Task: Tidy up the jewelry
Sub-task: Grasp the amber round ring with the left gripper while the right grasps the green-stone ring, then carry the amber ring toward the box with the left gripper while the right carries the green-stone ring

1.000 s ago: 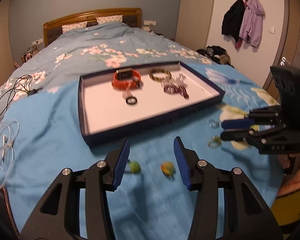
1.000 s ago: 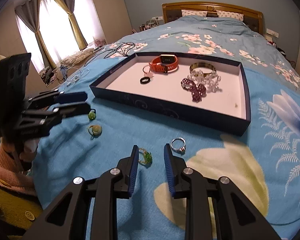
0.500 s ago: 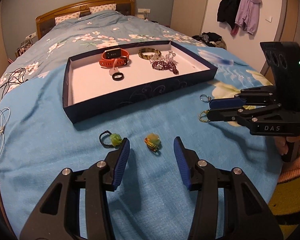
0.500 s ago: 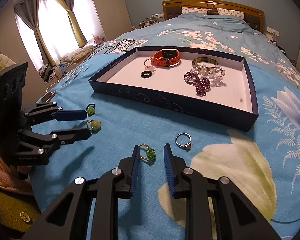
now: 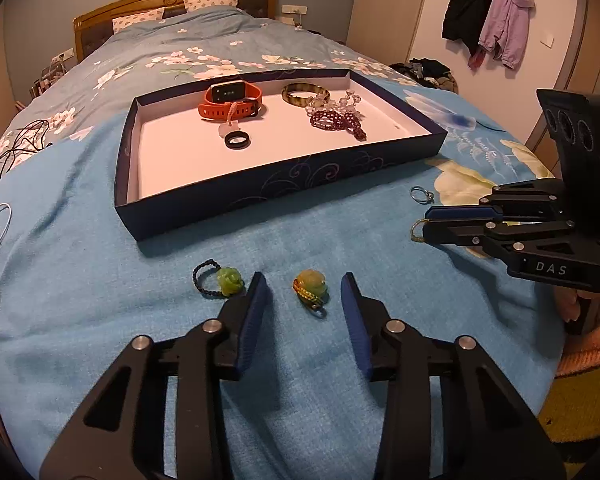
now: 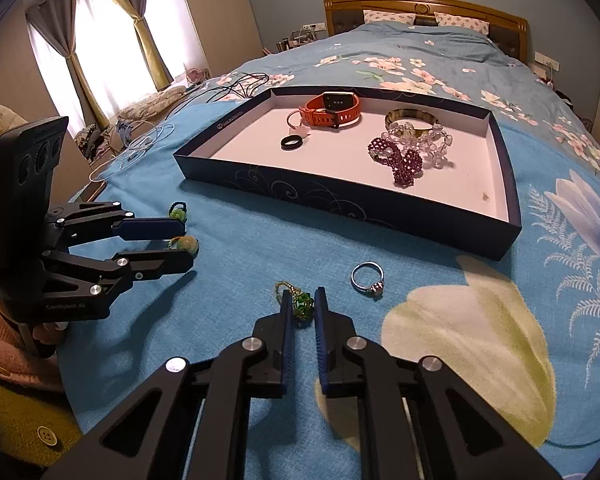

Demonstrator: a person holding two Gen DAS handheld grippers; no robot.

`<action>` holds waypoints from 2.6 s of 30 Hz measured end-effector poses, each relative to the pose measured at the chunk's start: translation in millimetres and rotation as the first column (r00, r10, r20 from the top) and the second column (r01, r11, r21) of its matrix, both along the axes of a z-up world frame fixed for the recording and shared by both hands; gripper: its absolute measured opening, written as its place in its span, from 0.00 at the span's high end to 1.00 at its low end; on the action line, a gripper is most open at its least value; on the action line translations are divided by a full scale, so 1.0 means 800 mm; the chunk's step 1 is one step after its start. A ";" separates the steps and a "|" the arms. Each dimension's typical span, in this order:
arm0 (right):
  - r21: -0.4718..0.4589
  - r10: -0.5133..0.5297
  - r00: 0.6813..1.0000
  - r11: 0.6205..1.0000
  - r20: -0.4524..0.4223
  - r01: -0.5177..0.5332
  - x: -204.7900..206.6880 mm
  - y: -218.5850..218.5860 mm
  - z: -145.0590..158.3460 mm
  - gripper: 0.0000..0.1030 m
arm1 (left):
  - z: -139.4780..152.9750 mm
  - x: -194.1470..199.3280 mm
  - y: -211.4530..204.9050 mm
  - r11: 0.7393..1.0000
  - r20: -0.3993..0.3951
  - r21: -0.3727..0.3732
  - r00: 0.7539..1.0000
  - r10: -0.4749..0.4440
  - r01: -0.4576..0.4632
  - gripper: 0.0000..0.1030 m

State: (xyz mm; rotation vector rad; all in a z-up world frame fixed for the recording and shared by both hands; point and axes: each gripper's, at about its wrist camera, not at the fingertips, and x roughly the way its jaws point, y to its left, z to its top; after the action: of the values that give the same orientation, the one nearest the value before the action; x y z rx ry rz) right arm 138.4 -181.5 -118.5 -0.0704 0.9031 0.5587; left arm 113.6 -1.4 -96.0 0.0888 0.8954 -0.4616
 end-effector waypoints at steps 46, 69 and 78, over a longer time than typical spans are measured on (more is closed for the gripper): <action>0.081 -0.074 0.988 0.995 0.133 0.064 0.017 -0.015 0.053 0.93 | 0.060 0.007 0.010 0.993 0.140 -0.111 0.989 0.055 -0.040 0.84; 0.085 -0.104 0.975 0.992 0.196 0.088 0.044 -0.025 0.073 0.93 | 0.083 0.037 0.006 0.992 0.196 -0.108 0.976 0.090 -0.070 0.84; 0.108 -0.111 0.975 0.990 0.190 0.092 0.057 -0.029 0.076 0.93 | 0.087 0.045 0.005 0.991 0.214 -0.109 0.972 0.101 -0.080 0.84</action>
State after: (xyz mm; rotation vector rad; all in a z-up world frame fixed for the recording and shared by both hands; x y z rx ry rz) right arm 183.8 -204.7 -57.5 0.0105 0.6824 0.4909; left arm 149.7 2.3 -26.4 0.0071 0.6560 -0.4017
